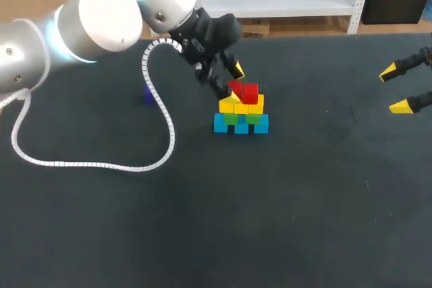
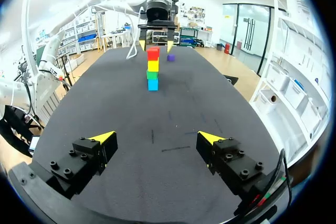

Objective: Place the blue cubes, place green cubes on the blue cubes, place the yellow cubes on the green cubes, then place the red cubes on the yellow cubes, and place purple cube on the red cubes.

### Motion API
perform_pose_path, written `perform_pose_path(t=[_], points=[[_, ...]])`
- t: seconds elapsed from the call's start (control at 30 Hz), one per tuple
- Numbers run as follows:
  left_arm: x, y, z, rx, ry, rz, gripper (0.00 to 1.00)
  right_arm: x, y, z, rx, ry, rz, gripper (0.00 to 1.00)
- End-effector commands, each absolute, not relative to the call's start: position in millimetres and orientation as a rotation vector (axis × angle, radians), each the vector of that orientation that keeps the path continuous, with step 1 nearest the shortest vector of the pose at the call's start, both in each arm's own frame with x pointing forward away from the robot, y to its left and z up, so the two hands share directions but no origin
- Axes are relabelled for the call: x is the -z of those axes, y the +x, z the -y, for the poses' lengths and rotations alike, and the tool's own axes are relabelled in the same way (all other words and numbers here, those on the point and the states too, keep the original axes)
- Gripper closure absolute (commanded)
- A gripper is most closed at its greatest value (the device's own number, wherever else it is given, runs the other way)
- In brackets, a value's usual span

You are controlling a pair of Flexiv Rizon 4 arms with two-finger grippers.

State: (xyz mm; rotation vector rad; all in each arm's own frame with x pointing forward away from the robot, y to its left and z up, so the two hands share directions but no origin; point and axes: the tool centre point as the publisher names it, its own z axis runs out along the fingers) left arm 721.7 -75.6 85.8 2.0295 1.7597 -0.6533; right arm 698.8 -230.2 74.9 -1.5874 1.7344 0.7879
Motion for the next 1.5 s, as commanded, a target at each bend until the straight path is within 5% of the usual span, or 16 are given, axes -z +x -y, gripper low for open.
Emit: perform_pose_path(t=[0.03, 0.43, 0.77, 1.5], points=[[-93.1, 722.0, 64.3, 0.658, 2.009, -1.751, 0.00, -74.6, 699.0, 230.1, -0.788, -1.587, -1.733, 0.00], [-100.4, 734.3, -17.9, 0.670, 2.292, -1.538, 0.00, -74.6, 699.0, 230.1, -0.788, -1.587, -1.733, 0.00], [-85.2, 764.9, -102.1, 0.611, 2.085, -1.702, 0.00, -74.6, 699.0, 230.1, -0.788, -1.587, -1.733, 0.00], [-19.6, 779.5, -143.1, 0.463, 1.488, -2.000, 0.00, -74.6, 699.0, 230.1, -0.788, -1.587, -1.733, 0.00]])
